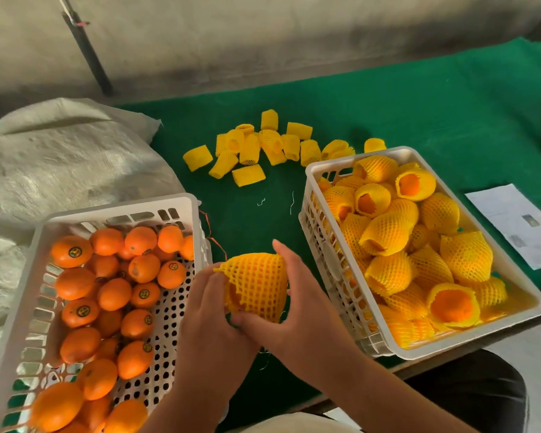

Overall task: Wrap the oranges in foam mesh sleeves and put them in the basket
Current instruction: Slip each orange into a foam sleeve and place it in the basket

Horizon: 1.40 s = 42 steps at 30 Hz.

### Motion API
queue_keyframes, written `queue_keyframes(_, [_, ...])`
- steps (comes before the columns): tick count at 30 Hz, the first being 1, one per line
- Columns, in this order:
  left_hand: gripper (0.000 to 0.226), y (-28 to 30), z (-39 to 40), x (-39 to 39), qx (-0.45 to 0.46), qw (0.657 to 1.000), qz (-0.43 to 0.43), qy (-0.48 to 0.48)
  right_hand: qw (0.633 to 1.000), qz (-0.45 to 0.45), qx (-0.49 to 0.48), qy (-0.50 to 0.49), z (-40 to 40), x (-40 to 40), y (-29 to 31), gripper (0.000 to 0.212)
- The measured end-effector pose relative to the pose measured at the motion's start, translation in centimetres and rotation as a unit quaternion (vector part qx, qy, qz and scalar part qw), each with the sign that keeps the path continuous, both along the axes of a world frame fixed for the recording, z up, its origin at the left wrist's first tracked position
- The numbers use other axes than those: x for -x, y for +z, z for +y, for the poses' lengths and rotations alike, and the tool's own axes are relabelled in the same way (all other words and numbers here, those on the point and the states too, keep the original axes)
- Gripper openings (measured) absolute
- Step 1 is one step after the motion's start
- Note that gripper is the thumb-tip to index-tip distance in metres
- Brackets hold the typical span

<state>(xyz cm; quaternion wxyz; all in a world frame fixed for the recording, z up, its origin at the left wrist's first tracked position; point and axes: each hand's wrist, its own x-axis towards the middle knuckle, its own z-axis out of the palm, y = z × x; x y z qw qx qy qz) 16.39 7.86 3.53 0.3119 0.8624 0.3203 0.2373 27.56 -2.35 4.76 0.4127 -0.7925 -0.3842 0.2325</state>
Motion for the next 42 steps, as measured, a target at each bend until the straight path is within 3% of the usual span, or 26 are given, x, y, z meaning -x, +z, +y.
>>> queue_keyframes(3, [0.085,-0.9,-0.5,-0.3,-0.036,0.998,0.059,0.004,0.999,-0.015,0.006,-0.044,0.5,0.2,-0.7,0.102])
queue_keyframes(9, [0.072,-2.5,-0.9,-0.5,-0.006,0.999,0.049,0.000,0.995,-0.021,0.018,-0.094,0.5,0.0,-2.1,0.092])
queue_keyframes(15, [0.071,-3.9,-0.3,-0.5,0.008,0.994,0.026,-0.108,0.986,-0.060,0.013,-0.152,-0.7,-3.9,-1.9,0.085])
queue_keyframes(18, [0.071,-5.7,1.0,0.7,-0.045,0.990,0.084,-0.105,0.970,-0.100,0.009,-0.222,-2.7,-8.9,-1.0,0.082])
queue_keyframes(22, [0.094,-8.4,2.7,2.6,-0.090,0.966,0.228,-0.078,0.930,-0.165,0.028,-0.329,-6.7,-17.1,-0.4,0.083])
queue_keyframes(24, [0.094,-9.2,2.8,3.1,-0.078,0.962,0.252,-0.071,0.914,-0.176,0.054,-0.361,-8.6,-20.4,-0.9,0.082])
queue_keyframes(26, [0.072,-9.7,2.6,3.1,-0.078,0.967,0.236,-0.064,0.905,-0.181,0.102,-0.371,-10.1,-22.7,-1.9,0.081])
queue_keyframes(29, [0.062,-10.0,2.7,2.4,-0.072,0.960,0.265,-0.063,0.898,-0.186,0.218,-0.334,-11.1,-24.3,-3.8,0.085])
queue_keyframes(32, [0.058,-10.1,2.8,2.2,-0.064,0.966,0.242,-0.067,0.876,-0.227,0.321,-0.279,-11.2,-24.2,-5.6,0.085])
queue_keyframes(35, [0.049,-10.2,2.8,2.4,-0.077,0.971,0.220,-0.061,0.880,-0.215,0.325,-0.273,-11.1,-24.2,-5.7,0.089])
queue_keyframes(38, [0.040,-10.0,2.7,2.5,-0.092,0.979,0.175,-0.047,0.904,-0.176,0.276,-0.274,-10.6,-23.7,-4.5,0.089])
queue_keyframes(42, [0.044,-10.4,3.0,3.3,-0.018,0.997,0.077,0.001,0.924,-0.240,0.128,-0.268,-8.1,-19.7,-2.7,0.067])
